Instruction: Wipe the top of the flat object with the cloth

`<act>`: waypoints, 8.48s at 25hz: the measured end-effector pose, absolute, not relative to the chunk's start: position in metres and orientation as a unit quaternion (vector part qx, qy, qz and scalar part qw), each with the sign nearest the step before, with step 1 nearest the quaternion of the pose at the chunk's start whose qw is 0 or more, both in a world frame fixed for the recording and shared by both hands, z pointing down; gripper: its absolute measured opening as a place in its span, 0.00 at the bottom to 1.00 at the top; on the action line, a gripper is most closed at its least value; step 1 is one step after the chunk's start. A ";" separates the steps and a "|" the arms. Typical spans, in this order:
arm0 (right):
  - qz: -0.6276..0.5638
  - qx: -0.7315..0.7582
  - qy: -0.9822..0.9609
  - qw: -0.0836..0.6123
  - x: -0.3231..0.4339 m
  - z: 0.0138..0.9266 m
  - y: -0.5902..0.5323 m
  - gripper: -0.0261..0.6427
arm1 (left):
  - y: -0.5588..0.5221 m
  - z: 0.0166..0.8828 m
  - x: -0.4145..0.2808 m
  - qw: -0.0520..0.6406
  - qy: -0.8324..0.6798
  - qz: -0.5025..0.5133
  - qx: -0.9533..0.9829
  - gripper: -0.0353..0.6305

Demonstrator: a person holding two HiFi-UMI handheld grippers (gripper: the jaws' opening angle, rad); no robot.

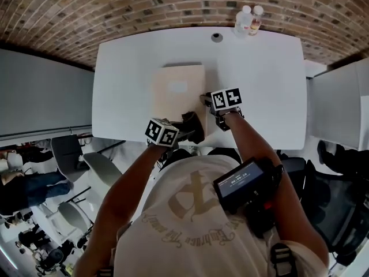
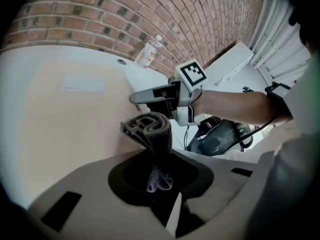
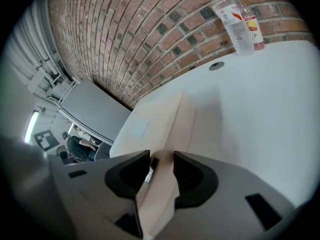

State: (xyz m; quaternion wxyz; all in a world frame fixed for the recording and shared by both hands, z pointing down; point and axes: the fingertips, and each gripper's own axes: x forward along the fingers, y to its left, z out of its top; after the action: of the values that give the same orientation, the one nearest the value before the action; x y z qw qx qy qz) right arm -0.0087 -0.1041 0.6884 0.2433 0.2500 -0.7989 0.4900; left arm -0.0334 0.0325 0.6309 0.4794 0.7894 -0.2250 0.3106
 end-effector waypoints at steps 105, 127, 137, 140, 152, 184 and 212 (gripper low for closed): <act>0.507 0.436 -0.715 0.206 -0.013 0.691 -0.079 0.34 | -0.099 0.670 -0.254 0.254 -0.299 0.358 0.847 0.20; 0.505 0.415 -0.729 0.206 -0.008 0.690 -0.080 0.34 | 0.061 0.667 -0.239 0.281 -0.309 0.383 0.824 0.20; 0.501 0.377 -0.751 0.207 -0.009 0.691 -0.084 0.35 | 0.131 0.669 -0.235 0.374 -0.425 0.354 0.745 0.20; 0.501 0.361 -0.759 0.206 -0.011 0.691 -0.084 0.35 | 0.150 0.672 -0.243 0.435 -0.499 0.307 0.683 0.20; 0.502 0.319 -0.774 0.217 -0.010 0.694 -0.084 0.36 | 0.122 0.692 -0.189 0.603 -0.580 0.126 0.533 0.20; 0.494 0.288 -0.803 0.169 -0.011 0.692 -0.082 0.39 | 0.112 0.689 0.038 0.678 -0.369 0.126 0.623 0.21; 0.384 0.296 -0.866 0.124 0.046 0.602 -0.050 0.10 | 0.065 0.588 -0.032 0.432 -0.397 0.123 0.800 0.21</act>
State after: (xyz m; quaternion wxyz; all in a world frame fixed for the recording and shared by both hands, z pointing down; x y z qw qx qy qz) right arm 0.0463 -0.0496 0.6023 0.1244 0.2962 -0.8656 0.3840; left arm -0.0324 0.0654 0.5884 0.4319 0.8004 -0.3971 0.1231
